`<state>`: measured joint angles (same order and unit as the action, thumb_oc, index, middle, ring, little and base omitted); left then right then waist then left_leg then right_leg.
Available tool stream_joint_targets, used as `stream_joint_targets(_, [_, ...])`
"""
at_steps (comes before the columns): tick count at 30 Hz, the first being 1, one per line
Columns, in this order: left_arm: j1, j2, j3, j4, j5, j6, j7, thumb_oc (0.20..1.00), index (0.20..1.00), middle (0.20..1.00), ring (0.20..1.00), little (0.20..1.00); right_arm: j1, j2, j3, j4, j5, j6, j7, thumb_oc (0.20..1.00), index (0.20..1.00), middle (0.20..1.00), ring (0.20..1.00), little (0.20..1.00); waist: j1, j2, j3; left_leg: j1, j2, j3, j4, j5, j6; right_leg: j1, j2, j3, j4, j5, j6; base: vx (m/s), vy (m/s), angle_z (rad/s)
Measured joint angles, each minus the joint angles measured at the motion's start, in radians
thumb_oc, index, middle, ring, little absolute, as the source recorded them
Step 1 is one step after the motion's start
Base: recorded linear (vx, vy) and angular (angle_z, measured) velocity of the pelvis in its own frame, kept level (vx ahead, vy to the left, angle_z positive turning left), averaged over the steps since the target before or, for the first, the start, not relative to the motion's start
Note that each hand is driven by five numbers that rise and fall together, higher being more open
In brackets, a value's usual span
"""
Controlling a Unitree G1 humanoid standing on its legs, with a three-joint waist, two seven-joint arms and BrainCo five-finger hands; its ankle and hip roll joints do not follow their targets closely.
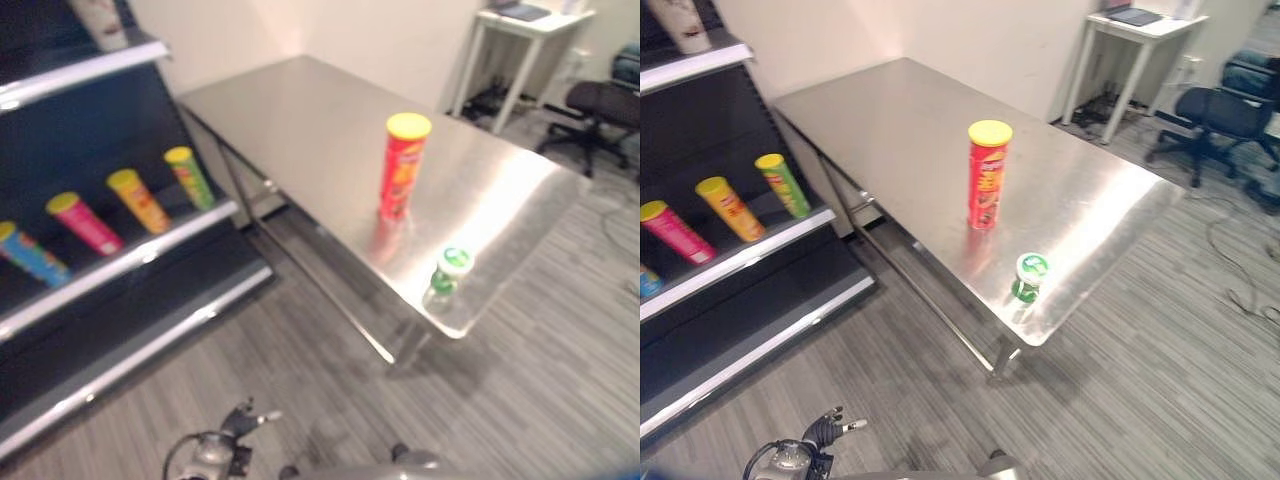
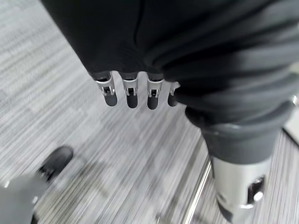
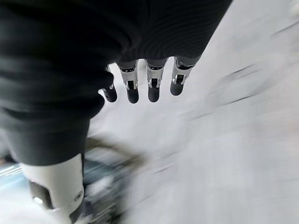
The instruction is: Put the goods on the table back onto the shelves and tidy them up.
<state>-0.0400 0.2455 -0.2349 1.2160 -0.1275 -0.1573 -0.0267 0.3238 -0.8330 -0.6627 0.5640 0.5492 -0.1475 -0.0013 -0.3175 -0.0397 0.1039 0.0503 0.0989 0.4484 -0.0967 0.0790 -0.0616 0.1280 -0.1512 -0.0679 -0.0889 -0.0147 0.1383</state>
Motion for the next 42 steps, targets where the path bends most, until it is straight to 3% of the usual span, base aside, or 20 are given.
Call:
stream_joint_targets(1, [0.006,-0.014,-0.006,-0.002,0.001,-0.001,-0.008,1.000,1.000,1.000,1.000,1.000,0.002,-0.011,0.038,-0.186,-0.035,-0.030,0.009,1.000,1.000,1.000,1.000,1.000,-0.002,0.002,-0.011,-0.003,0.001,0.000,0.000,-0.004,-0.006,-0.013,-0.001,-0.001,-0.001,0.000,0.000,0.00,0.000,0.00])
stream_joint_targets(4, [0.016,-0.024,-0.005,-0.025,0.001,-0.001,-0.015,1.000,1.000,1.000,1.000,1.000,-0.022,-0.050,0.112,-0.407,-0.096,-0.060,0.031,1.000,1.000,1.000,1.000,1.000,0.010,0.009,-0.019,-0.010,0.001,-0.001,0.000,0.002,-0.002,-0.013,-0.001,-0.004,0.000,0.003,0.000,0.00,0.005,0.01])
stream_joint_targets(6, [0.041,-0.024,-0.004,-0.047,0.001,-0.001,-0.021,1.000,1.000,1.000,1.000,1.000,-0.027,-0.163,0.199,-0.572,-0.142,-0.073,0.085,1.000,1.000,1.000,1.000,1.000,0.021,0.024,-0.025,-0.009,-0.004,-0.003,0.000,0.007,0.003,-0.011,-0.006,-0.007,0.000,0.003,0.001,0.01,-0.009,0.05])
stream_joint_targets(8, [0.039,-0.023,-0.006,-0.046,0.001,-0.001,-0.024,1.000,1.000,1.000,1.000,1.000,-0.077,-0.187,0.230,-0.577,-0.154,-0.098,0.118,1.000,1.000,1.000,1.000,1.000,0.044,0.022,-0.028,-0.011,-0.005,-0.007,0.001,0.008,0.004,-0.014,-0.006,-0.015,0.000,0.003,0.002,0.01,-0.022,0.11])
stream_joint_targets(10, [0.042,-0.023,-0.009,-0.047,0.001,-0.002,-0.035,1.000,1.000,1.000,1.000,1.000,-0.095,-0.203,0.255,-0.569,-0.157,-0.082,0.145,1.000,1.000,1.000,1.000,1.000,0.075,0.019,-0.027,-0.014,-0.009,-0.012,0.002,0.009,0.005,-0.011,-0.009,-0.021,0.000,0.002,0.003,0.01,-0.020,0.12])
stream_joint_targets(15, [0.073,-0.020,-0.007,-0.047,0.000,-0.001,-0.052,1.000,1.000,1.000,1.000,1.000,-0.091,-0.214,0.347,-0.567,-0.155,-0.068,0.238,1.000,1.000,1.000,1.000,1.000,0.084,0.014,-0.025,-0.016,-0.018,-0.037,0.006,0.011,0.009,0.005,-0.016,-0.052,0.000,-0.002,0.008,0.02,-0.027,0.15])
stream_joint_targets(26, [0.115,-0.019,-0.001,-0.038,0.000,-0.001,-0.079,1.000,1.000,1.000,1.000,1.000,-0.036,-0.245,0.407,-0.573,-0.137,-0.025,0.387,1.000,1.000,1.000,1.000,1.000,0.101,0.011,-0.024,-0.030,-0.018,-0.070,0.001,0.017,0.008,0.008,-0.014,-0.087,-0.005,-0.006,0.014,0.02,-0.031,0.09])
stream_joint_targets(33, [0.107,-0.021,-0.002,-0.042,0.000,-0.001,-0.086,1.000,1.000,1.000,1.000,1.000,-0.057,-0.247,0.473,-0.567,-0.230,-0.014,0.393,1.000,1.000,1.000,1.000,1.000,0.114,0.011,-0.024,-0.032,-0.020,-0.088,0.001,0.023,0.010,0.016,-0.015,-0.107,-0.005,-0.008,0.015,0.01,-0.013,0.08])
stream_joint_targets(42, [0.105,-0.030,-0.001,-0.041,0.001,-0.001,-0.072,1.000,1.000,1.000,1.000,1.000,-0.172,-0.221,0.580,-0.501,-0.421,-0.017,0.297,1.000,1.000,1.000,1.000,1.000,0.138,0.018,-0.028,-0.034,-0.023,-0.110,0.000,0.025,0.009,0.028,-0.014,-0.129,-0.005,-0.009,0.015,0.01,-0.008,0.05])
